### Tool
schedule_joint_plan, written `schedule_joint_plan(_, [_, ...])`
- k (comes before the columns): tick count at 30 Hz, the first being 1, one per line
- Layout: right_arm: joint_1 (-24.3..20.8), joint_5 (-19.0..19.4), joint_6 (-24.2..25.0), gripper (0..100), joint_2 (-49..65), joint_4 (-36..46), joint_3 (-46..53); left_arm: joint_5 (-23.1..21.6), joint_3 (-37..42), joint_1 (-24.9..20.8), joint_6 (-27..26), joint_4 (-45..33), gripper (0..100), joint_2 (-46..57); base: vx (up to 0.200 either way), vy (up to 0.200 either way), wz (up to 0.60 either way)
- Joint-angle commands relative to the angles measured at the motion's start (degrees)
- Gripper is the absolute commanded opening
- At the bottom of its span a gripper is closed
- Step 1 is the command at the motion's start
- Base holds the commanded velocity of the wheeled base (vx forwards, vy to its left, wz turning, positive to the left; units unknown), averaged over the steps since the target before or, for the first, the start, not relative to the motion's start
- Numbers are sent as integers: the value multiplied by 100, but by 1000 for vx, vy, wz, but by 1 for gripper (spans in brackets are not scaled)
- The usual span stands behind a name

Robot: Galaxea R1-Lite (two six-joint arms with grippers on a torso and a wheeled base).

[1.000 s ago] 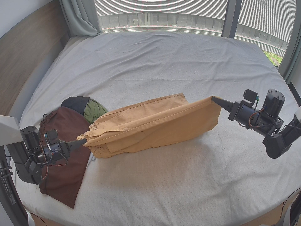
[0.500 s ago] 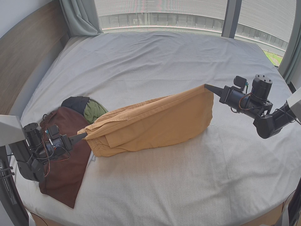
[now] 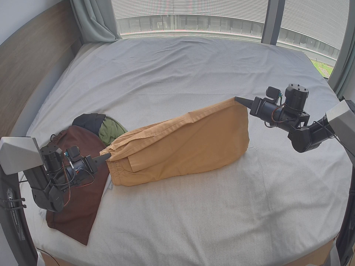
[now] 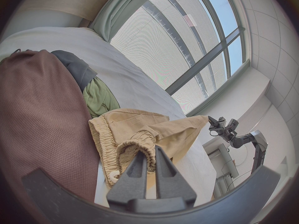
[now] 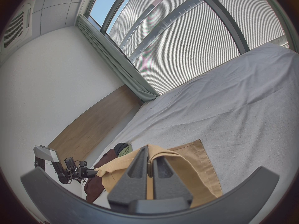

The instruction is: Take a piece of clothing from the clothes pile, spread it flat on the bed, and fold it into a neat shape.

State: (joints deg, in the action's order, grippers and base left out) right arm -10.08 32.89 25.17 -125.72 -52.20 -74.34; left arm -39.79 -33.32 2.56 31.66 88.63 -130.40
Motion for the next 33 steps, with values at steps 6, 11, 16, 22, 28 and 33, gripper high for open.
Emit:
schedule_joint_plan(6, [-126, 7, 462, 0, -928, 245, -1259, 270, -439, -115, 244, 6, 0, -381, 0, 0, 0])
schedule_joint_plan(11, [-187, 7, 489, 0, -1235, 483, -1724, 534, -702, -133, 271, 6, 0, -530, 0, 0, 0])
schedule_joint_plan(16, [-205, -2, 489, 0, -1482, 544, -1909, 639, -808, -115, 367, 6, 0, -592, 0, 0, 0])
schedule_joint_plan(22, [-205, -19, 489, 0, -1710, 544, -2225, 648, -834, -115, 376, 6, 0, -636, 0, 0, 0])
schedule_joint_plan(28, [-178, -169, 471, 100, -1947, 544, -2559, 815, -1010, -98, 385, 6, 100, -715, 0, 0, 0])
schedule_joint_plan(33, [-196, -336, 471, 100, -2106, 544, -2814, 1070, -1203, -19, 438, 6, 100, -776, 0, 0, 0])
